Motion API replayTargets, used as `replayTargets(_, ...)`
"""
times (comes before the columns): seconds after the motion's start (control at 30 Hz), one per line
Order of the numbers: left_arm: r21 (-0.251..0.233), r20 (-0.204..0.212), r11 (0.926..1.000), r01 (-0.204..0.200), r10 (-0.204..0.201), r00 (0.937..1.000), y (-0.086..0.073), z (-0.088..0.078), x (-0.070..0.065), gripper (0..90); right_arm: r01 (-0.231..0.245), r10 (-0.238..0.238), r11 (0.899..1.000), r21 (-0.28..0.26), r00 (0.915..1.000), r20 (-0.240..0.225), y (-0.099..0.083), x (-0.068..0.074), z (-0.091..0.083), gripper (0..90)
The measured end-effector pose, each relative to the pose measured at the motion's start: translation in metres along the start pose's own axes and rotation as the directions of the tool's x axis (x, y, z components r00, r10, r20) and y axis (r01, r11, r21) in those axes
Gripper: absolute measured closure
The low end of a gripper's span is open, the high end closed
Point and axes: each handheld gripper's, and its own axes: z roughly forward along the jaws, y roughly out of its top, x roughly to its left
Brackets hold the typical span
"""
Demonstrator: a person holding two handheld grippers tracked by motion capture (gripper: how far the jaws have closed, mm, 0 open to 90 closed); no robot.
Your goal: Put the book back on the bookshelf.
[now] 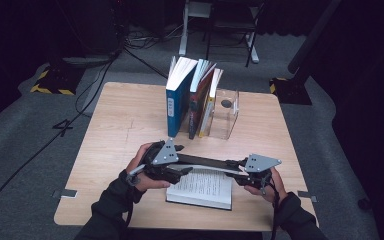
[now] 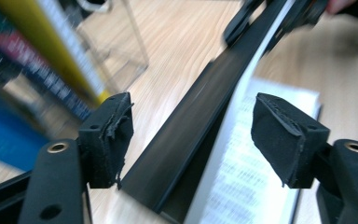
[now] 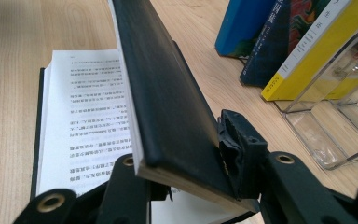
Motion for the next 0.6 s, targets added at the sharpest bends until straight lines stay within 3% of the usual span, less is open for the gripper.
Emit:
replayTargets(0.07, 0.018, 0.02, 0.9998, -0.009, 0.009, 0.9998, 0.006, 0.009, -0.01, 25.7, 0.0, 0.0, 1.0, 0.002, 1.0, -0.001, 0.0, 0.0, 0.0, 64.5)
replayTargets(0.17, 0.089, -0.035, 0.9953, -0.04, 0.043, 0.9985, 0.01, 0.028, -0.024, 23.5, 0.007, -0.007, 1.0, 0.009, 1.0, -0.001, 0.001, 0.001, 0.0, 64.1)
replayTargets(0.2, 0.089, -0.035, 0.9953, -0.04, 0.043, 0.9985, 0.01, 0.028, -0.024, 23.6, 0.007, -0.007, 1.0, 0.009, 1.0, -0.001, 0.001, 0.001, 0.0, 64.1)
replayTargets(0.27, 0.143, -0.097, 0.9897, 0.001, 0.013, 0.9952, 0.009, 0.039, -0.024, 23.8, 0.014, -0.014, 1.0, 0.012, 0.9999, -0.003, 0.001, 0.002, 0.0, 63.5)
replayTargets(0.3, 0.14, -0.103, 0.9902, -0.002, 0.017, 0.9945, 0.008, 0.04, -0.024, 24.8, 0.015, -0.015, 1.0, 0.013, 0.9999, -0.001, 0.001, 0.002, 0.0, 63.4)
replayTargets(0.43, 0.16, -0.103, 0.987, -0.014, 0.031, 0.9942, 0.006, 0.043, -0.024, 27.0, 0.0, 0.0, 1.0, 0.005, 1.0, -0.006, 0.0, 0.001, 0.0, 63.4)
replayTargets(0.53, 0.181, -0.112, 0.9831, -0.027, 0.047, 0.9926, 0.004, 0.043, -0.023, 35.7, -0.002, 0.002, 1.0, 0.006, 1.0, -0.009, 0.0, 0.0, 0.0, 63.0)
replayTargets(0.6, 0.188, -0.099, 0.982, -0.014, 0.034, 0.9945, 0.003, 0.042, -0.021, 39.3, -0.002, 0.002, 1.0, 0.008, 0.9999, -0.015, 0.001, 0.001, 0.001, 62.0)
